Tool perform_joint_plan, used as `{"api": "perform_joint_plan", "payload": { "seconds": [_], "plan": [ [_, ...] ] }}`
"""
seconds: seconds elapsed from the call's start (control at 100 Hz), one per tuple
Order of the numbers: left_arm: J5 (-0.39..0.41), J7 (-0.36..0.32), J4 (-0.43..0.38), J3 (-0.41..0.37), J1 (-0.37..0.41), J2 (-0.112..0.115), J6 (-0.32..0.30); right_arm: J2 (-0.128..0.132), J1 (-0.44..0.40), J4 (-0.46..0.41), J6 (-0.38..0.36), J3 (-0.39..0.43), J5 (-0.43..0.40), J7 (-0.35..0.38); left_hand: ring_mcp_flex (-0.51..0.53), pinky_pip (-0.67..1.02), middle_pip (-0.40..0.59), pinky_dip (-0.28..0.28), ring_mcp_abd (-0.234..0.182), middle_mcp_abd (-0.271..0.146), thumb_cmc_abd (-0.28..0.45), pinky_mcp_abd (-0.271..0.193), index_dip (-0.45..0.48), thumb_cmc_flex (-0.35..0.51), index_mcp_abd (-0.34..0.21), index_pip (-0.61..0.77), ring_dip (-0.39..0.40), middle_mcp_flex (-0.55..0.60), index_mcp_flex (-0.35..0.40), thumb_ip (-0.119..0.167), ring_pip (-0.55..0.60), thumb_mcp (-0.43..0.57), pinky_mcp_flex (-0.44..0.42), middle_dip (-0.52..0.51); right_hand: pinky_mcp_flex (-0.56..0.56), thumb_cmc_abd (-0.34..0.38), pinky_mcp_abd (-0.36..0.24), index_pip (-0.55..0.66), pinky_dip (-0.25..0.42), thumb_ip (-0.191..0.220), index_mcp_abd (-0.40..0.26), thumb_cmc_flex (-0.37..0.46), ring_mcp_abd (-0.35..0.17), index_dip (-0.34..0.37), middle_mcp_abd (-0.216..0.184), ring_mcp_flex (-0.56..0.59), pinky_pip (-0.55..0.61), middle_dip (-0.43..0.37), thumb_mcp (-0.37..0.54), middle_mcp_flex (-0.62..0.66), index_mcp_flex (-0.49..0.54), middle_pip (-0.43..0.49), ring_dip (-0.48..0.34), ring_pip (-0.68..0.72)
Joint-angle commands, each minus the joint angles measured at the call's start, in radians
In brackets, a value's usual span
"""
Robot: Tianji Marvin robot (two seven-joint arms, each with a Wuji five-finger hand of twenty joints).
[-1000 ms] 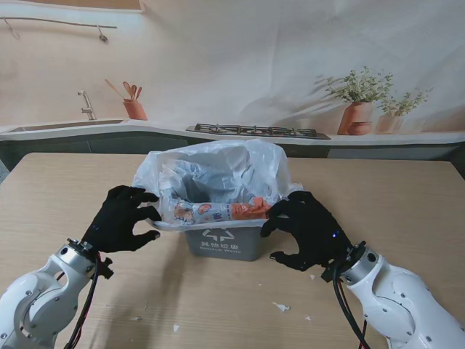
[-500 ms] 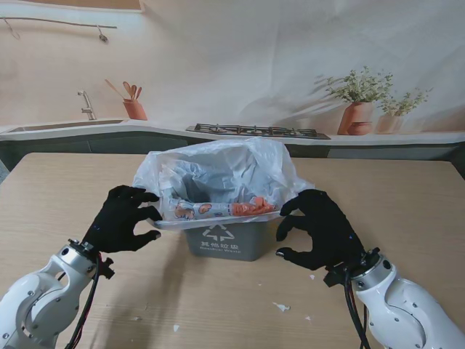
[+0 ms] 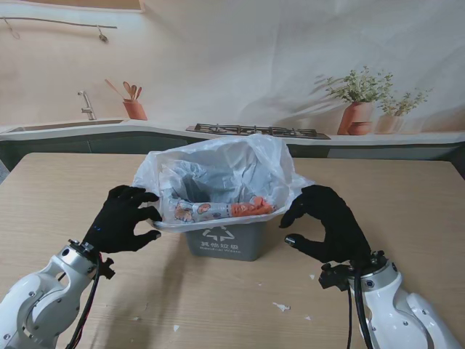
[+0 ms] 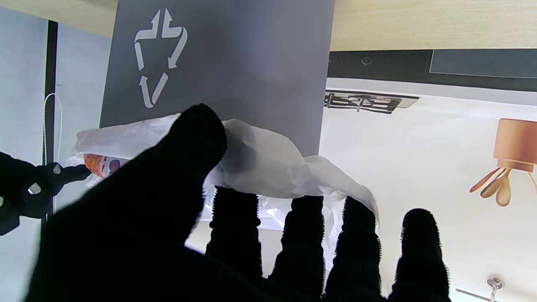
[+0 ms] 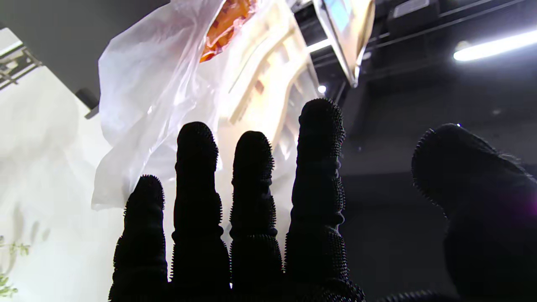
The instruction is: Fit the garbage bag over the bin
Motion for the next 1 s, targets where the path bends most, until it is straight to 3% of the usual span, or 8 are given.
{"api": "perform_joint_plan", "payload": {
  "seconds": [0.0, 0.1, 0.24, 0.44, 0.66, 0.7, 0.85, 0.99],
  "plan": [
    [0.004, -0.01, -0.003, 0.005, 0.006, 0.0, 0.006, -0.007, -0.006, 0.002, 0.016, -0.005, 0.015, 0.024, 0.006, 0.025, -0.03, 0.008, 0.002, 0.042, 0.013, 0.027, 0.022, 0.013, 0.001, 0.066, 0.021, -0.019, 0.051, -0.054, 0.019, 0.015, -0.017, -0.015, 0.002, 0.0, 0.026, 0.003, 0.019, 0.034, -0.004, -0.006, 0.004, 0.021, -0.011, 0.025, 0.029, 0.028, -0.014, 0.018, -0.022, 0.037, 0.019, 0.034],
    [0.006, -0.01, -0.004, 0.005, 0.006, 0.0, 0.006, -0.012, -0.004, 0.002, 0.031, -0.001, -0.015, -0.004, 0.004, 0.024, -0.031, 0.007, 0.001, 0.043, 0.014, 0.027, 0.022, 0.012, 0.0, 0.066, 0.023, -0.022, 0.051, -0.054, 0.019, 0.015, -0.017, -0.015, -0.006, 0.031, 0.031, -0.038, 0.016, 0.04, 0.025, 0.007, 0.006, 0.021, -0.008, 0.009, 0.045, 0.062, -0.054, -0.035, -0.111, 0.035, 0.026, 0.051],
    [0.003, -0.012, -0.007, 0.004, 0.008, 0.0, 0.004, -0.015, -0.012, -0.031, 0.08, 0.029, -0.183, -0.122, 0.002, 0.023, -0.031, 0.007, 0.002, 0.045, 0.013, 0.027, 0.022, 0.013, 0.0, 0.065, 0.024, -0.023, 0.051, -0.054, 0.017, 0.015, -0.017, -0.016, -0.05, 0.11, 0.006, -0.016, 0.016, 0.072, 0.077, 0.032, -0.006, 0.071, 0.003, -0.122, 0.064, 0.041, -0.184, -0.208, -0.319, 0.021, 0.039, 0.047],
    [0.002, -0.014, -0.008, 0.007, 0.007, 0.0, 0.003, -0.02, 0.005, -0.098, 0.193, 0.011, -0.207, -0.17, 0.001, 0.022, -0.031, 0.006, 0.001, 0.044, 0.012, 0.027, 0.022, 0.013, 0.001, 0.065, 0.025, -0.024, 0.051, -0.054, 0.016, 0.015, -0.017, -0.016, -0.153, 0.159, -0.057, -0.017, 0.034, 0.101, 0.209, 0.03, -0.019, 0.101, 0.03, -0.394, 0.036, -0.009, -0.264, -0.468, -0.592, 0.022, -0.008, -0.077],
    [0.005, -0.01, -0.008, 0.01, 0.007, 0.0, 0.003, -0.01, 0.106, -0.135, 0.318, -0.048, -0.222, -0.121, 0.001, 0.021, -0.031, 0.005, 0.002, 0.045, 0.012, 0.027, 0.022, 0.013, 0.002, 0.065, 0.026, -0.024, 0.052, -0.054, 0.016, 0.016, -0.017, -0.016, -0.184, 0.171, -0.072, -0.091, 0.064, 0.107, 0.356, -0.007, -0.027, 0.006, 0.071, -0.489, -0.063, -0.098, -0.302, -0.616, -0.727, -0.081, -0.078, -0.196],
    [0.006, -0.01, -0.008, 0.009, 0.008, 0.0, 0.003, -0.006, 0.131, -0.132, 0.336, -0.062, -0.228, -0.102, 0.0, 0.021, -0.031, 0.005, 0.002, 0.044, 0.012, 0.027, 0.022, 0.013, 0.003, 0.065, 0.026, -0.025, 0.052, -0.054, 0.016, 0.016, -0.017, -0.016, -0.184, 0.167, -0.074, -0.105, 0.073, 0.108, 0.374, -0.02, -0.027, -0.022, 0.077, -0.5, -0.089, -0.139, -0.3, -0.61, -0.747, -0.176, -0.091, -0.219],
    [0.006, -0.009, -0.01, 0.01, 0.009, 0.0, 0.007, 0.005, 0.236, -0.084, 0.401, -0.136, -0.264, -0.067, 0.0, 0.02, -0.033, 0.005, 0.002, 0.045, 0.012, 0.027, 0.021, 0.013, 0.002, 0.064, 0.026, -0.028, 0.052, -0.054, 0.016, 0.016, -0.017, -0.016, -0.189, 0.164, -0.08, -0.141, 0.103, 0.097, 0.436, -0.075, -0.026, -0.094, 0.117, -0.544, -0.181, -0.2, -0.277, -0.604, -0.798, -0.35, -0.125, -0.281],
    [0.006, -0.004, -0.009, 0.014, 0.007, -0.001, 0.011, 0.01, 0.334, -0.013, 0.448, -0.205, -0.293, -0.048, -0.002, 0.019, -0.033, 0.005, 0.002, 0.047, 0.012, 0.027, 0.021, 0.013, 0.003, 0.065, 0.026, -0.03, 0.052, -0.054, 0.015, 0.016, -0.017, -0.016, -0.185, 0.192, -0.081, -0.21, 0.129, 0.078, 0.487, -0.149, -0.024, -0.183, 0.17, -0.555, -0.266, -0.239, -0.262, -0.606, -0.832, -0.463, -0.138, -0.304]
  ]
}}
